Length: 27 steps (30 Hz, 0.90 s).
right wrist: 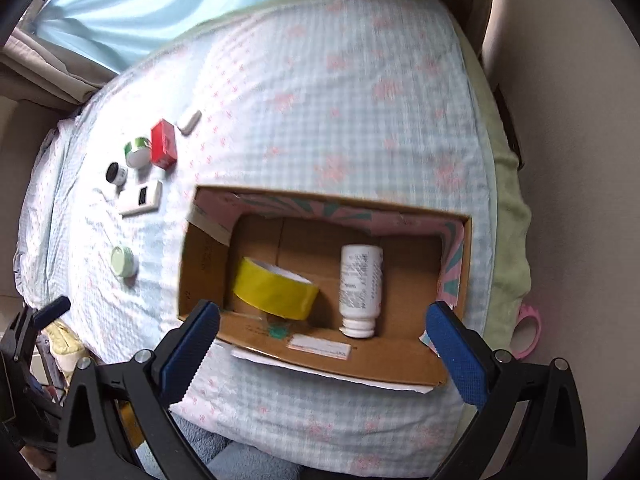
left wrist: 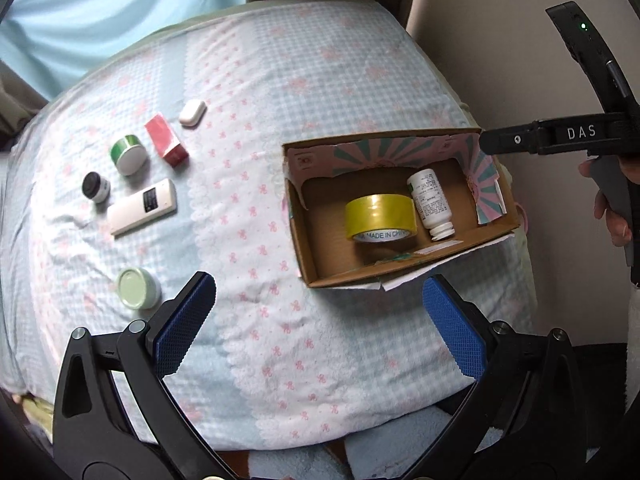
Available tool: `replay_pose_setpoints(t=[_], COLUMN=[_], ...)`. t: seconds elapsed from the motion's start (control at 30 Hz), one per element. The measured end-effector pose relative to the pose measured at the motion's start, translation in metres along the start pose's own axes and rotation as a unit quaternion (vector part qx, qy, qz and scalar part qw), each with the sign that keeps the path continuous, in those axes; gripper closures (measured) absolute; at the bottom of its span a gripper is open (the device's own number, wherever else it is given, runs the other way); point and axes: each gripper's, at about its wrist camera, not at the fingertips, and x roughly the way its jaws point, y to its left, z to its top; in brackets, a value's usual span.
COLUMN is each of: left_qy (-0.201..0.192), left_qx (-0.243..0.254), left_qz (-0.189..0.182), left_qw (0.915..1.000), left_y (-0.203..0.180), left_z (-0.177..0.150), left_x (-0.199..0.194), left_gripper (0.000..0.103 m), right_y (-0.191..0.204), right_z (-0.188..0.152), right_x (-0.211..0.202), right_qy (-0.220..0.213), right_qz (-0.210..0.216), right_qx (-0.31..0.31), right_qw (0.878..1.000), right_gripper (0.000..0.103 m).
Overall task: Organize rigid objects
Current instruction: 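Move both tools back over the remaining objects on the bed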
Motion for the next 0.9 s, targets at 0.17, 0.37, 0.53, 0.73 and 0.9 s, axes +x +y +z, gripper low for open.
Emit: replay_pose_setpoints(t=[0.17,0.37,0.53,0.73,0.9], left_qy=[-0.012,-0.046,-0.067,-0.06,-0.049], left_qx=[-0.013,-0.033,-0.071,-0.133,-0.176], left_qz=[0.011,0.028,0.059,0.049,0.058], left_qw=[0.9998,0.998,0.9935,0.9881,0.9815], left_y=[0.039,0.093,0.148,0.207,0.242], left_z=[-0.022,-0.041,-0.05,-0.063,-0.074], left_x=[-0.027,-0.057,-0.074,-0.066,-0.045], left_gripper=[0.0,0.0,0.0,0.0,0.0], right_y=[0.046,0.11,0.171,0.232,0.273], right_z=[0.008,0.014,0.032,0.061,0.094], right_x=[-0.027,-0.049,-0.048,-0.034,-0.003], right_qy=[-0.039,-0.077,-0.09,-0.089,-0.07], right_qz=[-0.01,0.012,0.018,0.015,0.002], right_qx=[-0.026,-0.049,-0.092,-0.142,-0.178], right_qw=[0.999,0.996,0.992,0.986,0.982], right_gripper=[0.0,0.0,0.0,0.0,0.0])
